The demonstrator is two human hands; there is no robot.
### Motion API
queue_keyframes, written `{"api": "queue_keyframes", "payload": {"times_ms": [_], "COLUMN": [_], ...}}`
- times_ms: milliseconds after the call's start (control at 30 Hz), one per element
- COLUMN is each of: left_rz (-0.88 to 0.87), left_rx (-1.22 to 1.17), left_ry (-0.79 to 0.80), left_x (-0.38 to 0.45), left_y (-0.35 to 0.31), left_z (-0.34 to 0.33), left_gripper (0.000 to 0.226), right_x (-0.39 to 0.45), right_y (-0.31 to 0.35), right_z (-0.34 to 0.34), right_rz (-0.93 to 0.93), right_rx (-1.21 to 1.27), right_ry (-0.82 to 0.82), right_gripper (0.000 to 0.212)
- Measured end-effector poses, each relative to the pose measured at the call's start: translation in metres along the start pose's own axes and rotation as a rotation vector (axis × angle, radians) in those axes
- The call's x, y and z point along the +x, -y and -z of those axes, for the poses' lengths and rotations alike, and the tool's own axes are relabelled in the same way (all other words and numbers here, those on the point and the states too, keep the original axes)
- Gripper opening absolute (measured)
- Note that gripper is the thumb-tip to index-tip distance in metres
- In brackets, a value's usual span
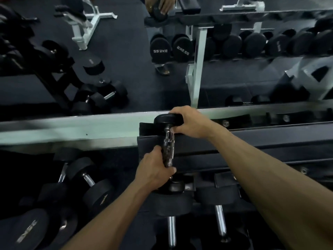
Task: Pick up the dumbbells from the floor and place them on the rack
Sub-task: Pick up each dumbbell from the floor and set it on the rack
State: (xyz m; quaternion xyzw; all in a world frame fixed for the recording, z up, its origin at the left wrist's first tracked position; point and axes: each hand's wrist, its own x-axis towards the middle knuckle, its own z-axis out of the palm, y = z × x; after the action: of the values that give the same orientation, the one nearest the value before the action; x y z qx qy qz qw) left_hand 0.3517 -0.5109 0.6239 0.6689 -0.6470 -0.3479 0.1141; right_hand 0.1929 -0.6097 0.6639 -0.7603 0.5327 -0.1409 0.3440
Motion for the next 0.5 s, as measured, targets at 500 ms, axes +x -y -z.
{"api": "queue_keyframes", "payload": {"times_ms": [500], "left_rz": [-0.038], "left_rx": [0.197], "left_ry": [-0.127], "left_x": [-0.022], "left_y": [-0.004], "left_z": [0.006], "left_gripper": [0.031], "right_x": [-0.034], "right_y": [0.004], "right_z": [0.003], "right_rz": [-0.056], "right_rx": [-0.112], "right_ry": [-0.043], "right_gripper": [0.056]}}
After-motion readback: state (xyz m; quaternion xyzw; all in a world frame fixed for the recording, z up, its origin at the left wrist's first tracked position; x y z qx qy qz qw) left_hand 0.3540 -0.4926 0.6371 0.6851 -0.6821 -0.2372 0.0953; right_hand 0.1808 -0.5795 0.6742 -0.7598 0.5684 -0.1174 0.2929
